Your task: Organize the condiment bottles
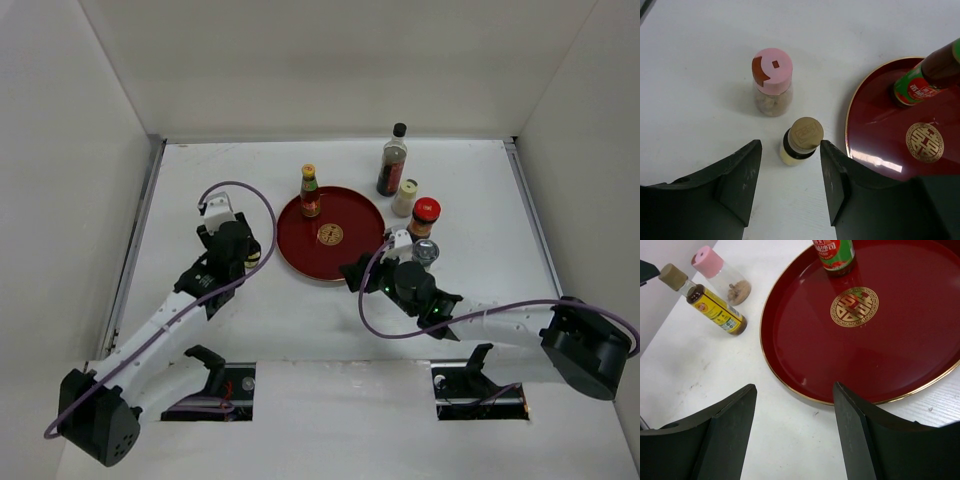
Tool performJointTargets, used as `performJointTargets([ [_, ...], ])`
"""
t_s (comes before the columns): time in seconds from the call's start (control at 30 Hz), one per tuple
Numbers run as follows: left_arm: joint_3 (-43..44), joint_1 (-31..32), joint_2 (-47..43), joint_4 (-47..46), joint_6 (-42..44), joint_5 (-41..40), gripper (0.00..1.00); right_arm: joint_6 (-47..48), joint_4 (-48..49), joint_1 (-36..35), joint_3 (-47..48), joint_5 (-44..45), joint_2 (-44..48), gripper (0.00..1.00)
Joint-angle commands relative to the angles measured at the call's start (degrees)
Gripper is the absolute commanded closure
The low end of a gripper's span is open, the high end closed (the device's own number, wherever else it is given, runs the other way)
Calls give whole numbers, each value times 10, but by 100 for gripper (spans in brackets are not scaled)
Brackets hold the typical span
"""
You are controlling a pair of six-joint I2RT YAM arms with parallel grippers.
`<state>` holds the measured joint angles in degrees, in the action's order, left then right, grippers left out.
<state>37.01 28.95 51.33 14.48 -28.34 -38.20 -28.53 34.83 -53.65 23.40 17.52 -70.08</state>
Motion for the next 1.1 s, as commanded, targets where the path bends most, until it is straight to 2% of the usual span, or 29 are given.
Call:
performJointTargets([
  [0.0, 4, -14, 19, -48, -9, 24, 52, -6, 34, 3, 3, -9, -4, 31],
  [0.3, 3, -23, 83, -106, -5, 39, 53, -6, 37, 2, 6, -19, -8, 30],
  [0.43, 15, -29, 104, -111, 1, 36, 62, -8, 37, 2, 6, -21, -15, 30],
  [0.57, 21, -27, 109, -122, 6, 36, 80, -6, 37, 2, 5, -21, -5, 30],
  [0.63, 36, -16, 101, -111, 16, 31, 86, -8, 37, 3, 2, -23, -4, 30],
  [0.83, 96, 48, 61, -103, 41, -16, 86, -9, 37, 3, 2, -21, -5, 30],
  [1.07, 157, 86, 174, -177, 49, 7, 86, -9, 37, 3, 2, -20, -3, 31],
])
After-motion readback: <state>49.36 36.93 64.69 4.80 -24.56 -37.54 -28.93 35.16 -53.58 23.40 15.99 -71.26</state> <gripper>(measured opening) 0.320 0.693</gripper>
